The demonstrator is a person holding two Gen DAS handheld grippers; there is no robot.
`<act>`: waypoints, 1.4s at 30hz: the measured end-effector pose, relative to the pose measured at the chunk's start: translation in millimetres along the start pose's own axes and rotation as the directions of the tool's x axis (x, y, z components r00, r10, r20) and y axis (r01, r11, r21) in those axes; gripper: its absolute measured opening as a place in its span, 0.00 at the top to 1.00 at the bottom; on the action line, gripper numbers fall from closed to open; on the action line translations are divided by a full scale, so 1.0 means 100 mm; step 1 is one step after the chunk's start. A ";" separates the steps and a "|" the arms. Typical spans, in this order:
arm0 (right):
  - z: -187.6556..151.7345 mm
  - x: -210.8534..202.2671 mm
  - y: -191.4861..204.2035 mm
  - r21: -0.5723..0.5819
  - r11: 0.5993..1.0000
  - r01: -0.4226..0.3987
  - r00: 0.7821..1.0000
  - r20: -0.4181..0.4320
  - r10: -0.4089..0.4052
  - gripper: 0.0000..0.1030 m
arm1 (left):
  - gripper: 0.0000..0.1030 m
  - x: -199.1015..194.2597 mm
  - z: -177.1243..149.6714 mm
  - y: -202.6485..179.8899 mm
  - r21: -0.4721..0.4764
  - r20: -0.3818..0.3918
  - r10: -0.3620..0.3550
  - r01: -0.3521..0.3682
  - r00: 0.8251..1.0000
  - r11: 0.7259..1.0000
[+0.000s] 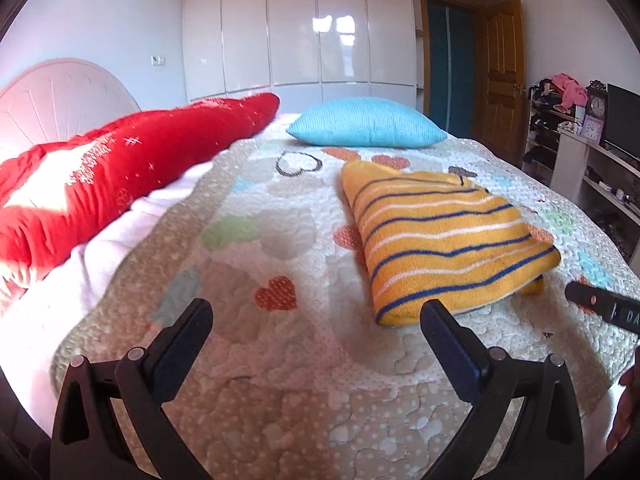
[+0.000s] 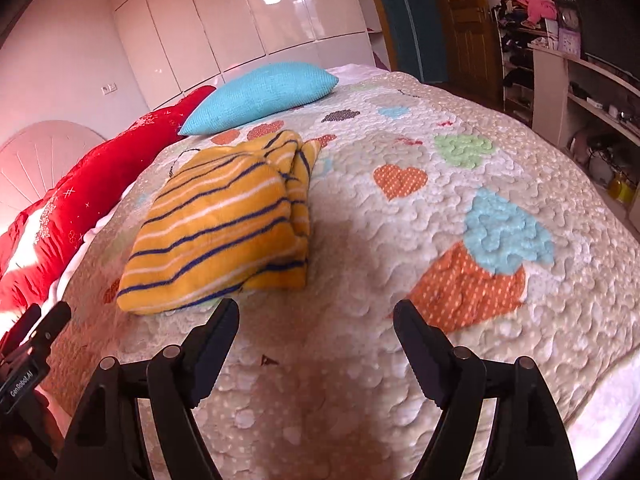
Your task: Fold small clothes
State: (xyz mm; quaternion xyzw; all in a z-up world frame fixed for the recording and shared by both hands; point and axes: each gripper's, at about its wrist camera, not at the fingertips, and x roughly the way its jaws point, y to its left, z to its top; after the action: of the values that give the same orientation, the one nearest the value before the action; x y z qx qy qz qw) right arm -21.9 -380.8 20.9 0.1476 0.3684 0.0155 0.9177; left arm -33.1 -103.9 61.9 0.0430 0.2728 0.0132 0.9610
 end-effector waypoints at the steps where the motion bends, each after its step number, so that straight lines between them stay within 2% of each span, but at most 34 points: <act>1: -0.04 0.01 0.01 0.015 1.000 -0.011 1.000 -0.005 0.011 0.19 | 0.00 -0.05 0.01 0.01 -0.001 0.019 0.012 -0.012 1.000 1.000; 5: -0.11 0.09 0.10 0.006 1.000 -0.011 0.999 -0.045 0.011 0.19 | 0.00 -0.26 0.07 0.06 -0.026 0.104 0.047 -0.044 0.993 0.999; 8: -0.13 0.05 0.20 -0.020 1.000 0.012 0.999 -0.038 -0.013 0.19 | 0.00 -0.42 0.11 0.10 -0.054 0.186 0.093 -0.084 0.978 0.995; 11: -0.12 0.00 0.30 -0.047 0.999 0.007 1.000 -0.030 -0.009 0.19 | 0.00 -0.57 0.17 0.17 -0.092 0.236 0.059 -0.038 0.970 0.995; 14: -0.13 -0.02 0.41 -0.088 0.996 0.020 0.999 -0.025 -0.023 0.18 | 0.00 -0.62 0.20 0.24 -0.142 0.241 0.013 0.022 0.971 0.990; 16: -0.14 -0.01 0.47 -0.114 0.993 0.027 0.999 -0.027 -0.030 0.18 | 0.00 -0.60 0.20 0.26 -0.144 0.216 -0.022 0.055 0.976 0.988; 18: -0.17 0.01 0.51 -0.133 0.991 0.026 0.999 -0.036 -0.031 0.18 | 0.00 -0.51 0.20 0.22 -0.101 0.156 -0.079 0.095 0.985 0.990; 22: -0.21 0.07 0.58 -0.153 0.988 0.026 0.998 -0.056 -0.035 0.18 | 0.00 -0.30 0.10 0.13 -0.074 0.032 -0.115 0.117 0.993 0.990; 27: -0.24 0.12 0.58 -0.170 0.984 0.059 0.994 -0.077 -0.073 0.18 | 0.00 -0.10 -0.01 0.14 -0.116 -0.079 -0.120 0.111 0.990 0.987; 29: -0.25 0.14 0.57 -0.177 0.982 0.072 0.992 -0.089 -0.089 0.18 | 0.00 -0.04 -0.04 0.16 -0.130 -0.114 -0.103 0.088 0.988 0.988; 35: -0.35 0.13 0.63 -0.229 0.968 0.098 0.988 -0.097 -0.123 0.18 | 0.00 0.01 -0.12 0.16 -0.161 -0.156 -0.145 0.119 0.977 0.980; 42: -0.40 0.10 0.60 -0.243 0.963 0.113 0.986 -0.093 -0.140 0.16 | 0.00 -0.02 -0.20 -0.02 -0.079 -0.162 -0.141 0.129 0.977 0.988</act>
State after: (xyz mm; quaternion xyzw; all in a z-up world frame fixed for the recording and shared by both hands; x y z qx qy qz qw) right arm -37.0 -311.7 3.8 0.0122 0.4224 0.0087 0.9063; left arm -44.9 -104.4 45.8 -0.0095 0.3542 -0.0394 0.9343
